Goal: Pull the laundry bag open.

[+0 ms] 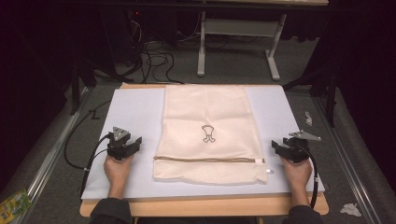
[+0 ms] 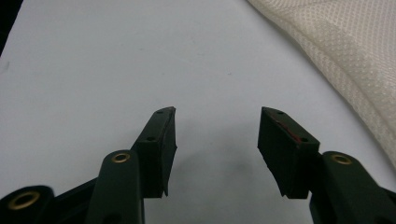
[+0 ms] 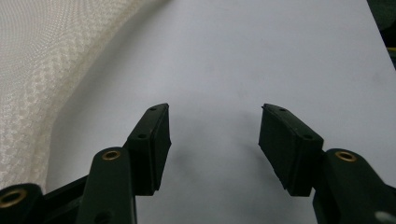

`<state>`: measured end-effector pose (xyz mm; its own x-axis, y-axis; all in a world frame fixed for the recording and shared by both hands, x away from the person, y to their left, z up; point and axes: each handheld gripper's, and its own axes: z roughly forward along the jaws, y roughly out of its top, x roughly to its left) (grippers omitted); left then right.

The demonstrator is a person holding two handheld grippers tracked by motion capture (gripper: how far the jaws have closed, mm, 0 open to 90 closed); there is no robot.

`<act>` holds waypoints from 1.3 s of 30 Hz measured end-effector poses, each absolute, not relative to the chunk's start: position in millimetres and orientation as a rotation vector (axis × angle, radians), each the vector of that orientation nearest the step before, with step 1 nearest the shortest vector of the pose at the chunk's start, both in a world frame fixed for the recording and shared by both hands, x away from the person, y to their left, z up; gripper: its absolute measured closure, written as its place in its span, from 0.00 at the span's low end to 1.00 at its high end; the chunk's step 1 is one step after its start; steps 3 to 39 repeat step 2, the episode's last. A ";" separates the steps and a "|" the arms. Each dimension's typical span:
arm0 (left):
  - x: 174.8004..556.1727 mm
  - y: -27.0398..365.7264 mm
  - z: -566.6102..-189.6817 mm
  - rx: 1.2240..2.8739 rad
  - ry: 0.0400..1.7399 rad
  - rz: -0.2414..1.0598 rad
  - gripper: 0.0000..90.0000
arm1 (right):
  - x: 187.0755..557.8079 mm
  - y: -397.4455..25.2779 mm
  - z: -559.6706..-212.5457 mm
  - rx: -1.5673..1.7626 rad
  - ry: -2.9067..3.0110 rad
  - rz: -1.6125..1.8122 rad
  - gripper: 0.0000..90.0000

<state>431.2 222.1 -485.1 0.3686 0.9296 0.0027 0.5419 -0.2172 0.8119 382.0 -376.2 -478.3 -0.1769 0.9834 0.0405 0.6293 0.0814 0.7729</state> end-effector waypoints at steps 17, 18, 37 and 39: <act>431.6 222.4 -485.2 1.883 1.282 0.654 0.51 | 382.2 -377.5 -478.3 1.606 1.859 0.932 0.48; 431.6 222.4 -485.2 1.883 1.282 0.654 0.51 | 382.2 -377.5 -478.3 1.606 1.859 0.932 0.48; 431.6 222.4 -485.2 1.883 1.282 0.654 0.51 | 382.2 -377.5 -478.3 1.606 1.859 0.932 0.48; 431.6 222.4 -485.2 1.883 1.282 0.654 0.51 | 382.2 -377.5 -478.3 1.606 1.859 0.932 0.48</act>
